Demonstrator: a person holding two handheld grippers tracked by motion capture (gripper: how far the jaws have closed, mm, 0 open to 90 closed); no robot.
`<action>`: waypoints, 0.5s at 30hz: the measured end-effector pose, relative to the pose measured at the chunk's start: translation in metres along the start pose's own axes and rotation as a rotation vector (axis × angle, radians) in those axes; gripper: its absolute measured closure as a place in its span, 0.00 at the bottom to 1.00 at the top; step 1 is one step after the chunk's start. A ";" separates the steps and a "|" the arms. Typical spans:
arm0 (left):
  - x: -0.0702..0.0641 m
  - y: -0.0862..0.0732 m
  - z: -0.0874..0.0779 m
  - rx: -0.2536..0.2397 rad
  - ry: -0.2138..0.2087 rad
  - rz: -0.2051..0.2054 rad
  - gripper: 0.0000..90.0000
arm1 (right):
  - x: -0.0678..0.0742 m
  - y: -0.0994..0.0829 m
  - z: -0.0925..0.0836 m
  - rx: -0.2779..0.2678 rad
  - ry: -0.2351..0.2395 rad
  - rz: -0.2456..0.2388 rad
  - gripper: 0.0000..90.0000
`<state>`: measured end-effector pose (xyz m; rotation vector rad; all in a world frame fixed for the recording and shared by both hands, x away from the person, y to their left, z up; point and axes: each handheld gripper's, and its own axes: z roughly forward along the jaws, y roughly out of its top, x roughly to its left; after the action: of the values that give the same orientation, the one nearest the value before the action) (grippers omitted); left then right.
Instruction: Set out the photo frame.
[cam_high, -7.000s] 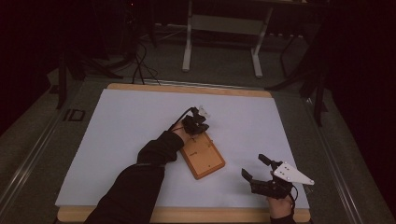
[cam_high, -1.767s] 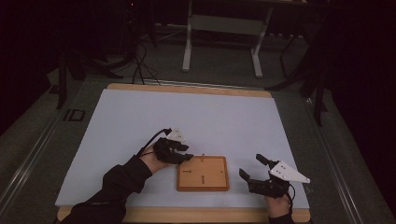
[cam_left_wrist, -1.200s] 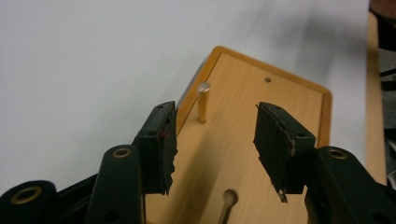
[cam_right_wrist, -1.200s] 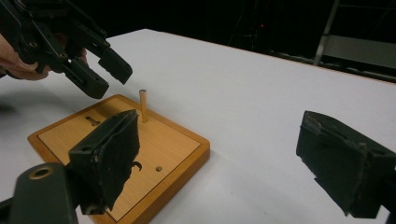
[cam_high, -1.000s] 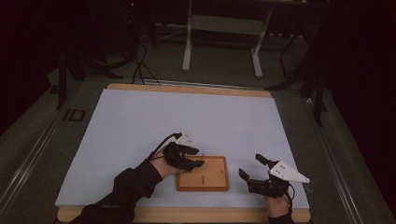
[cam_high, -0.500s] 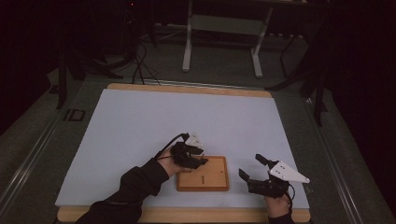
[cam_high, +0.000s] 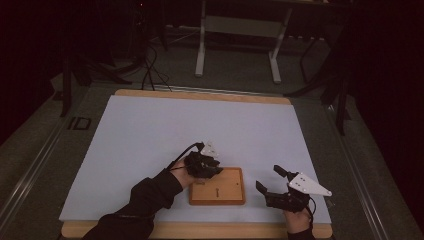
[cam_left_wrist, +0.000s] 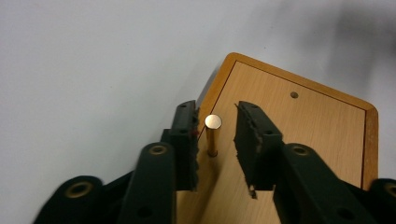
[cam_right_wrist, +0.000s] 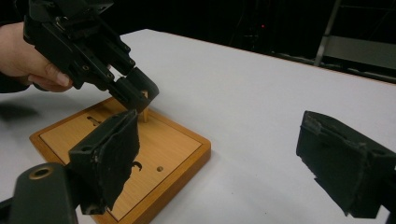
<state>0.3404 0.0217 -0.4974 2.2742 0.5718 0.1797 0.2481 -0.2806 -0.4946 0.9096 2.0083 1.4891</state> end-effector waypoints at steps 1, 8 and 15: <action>-0.001 0.000 0.001 0.004 0.004 0.002 0.79 | 0.000 0.000 0.000 0.000 0.000 -0.001 0.14; -0.001 -0.002 0.004 0.014 -0.003 0.000 0.82 | 0.000 0.000 0.000 0.001 0.000 0.001 0.14; -0.001 0.000 0.002 0.008 0.001 -0.006 0.85 | 0.001 0.000 0.001 0.006 0.001 0.003 0.14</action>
<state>0.3398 0.0195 -0.4983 2.2802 0.5807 0.1762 0.2482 -0.2797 -0.4950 0.9147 2.0143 1.4862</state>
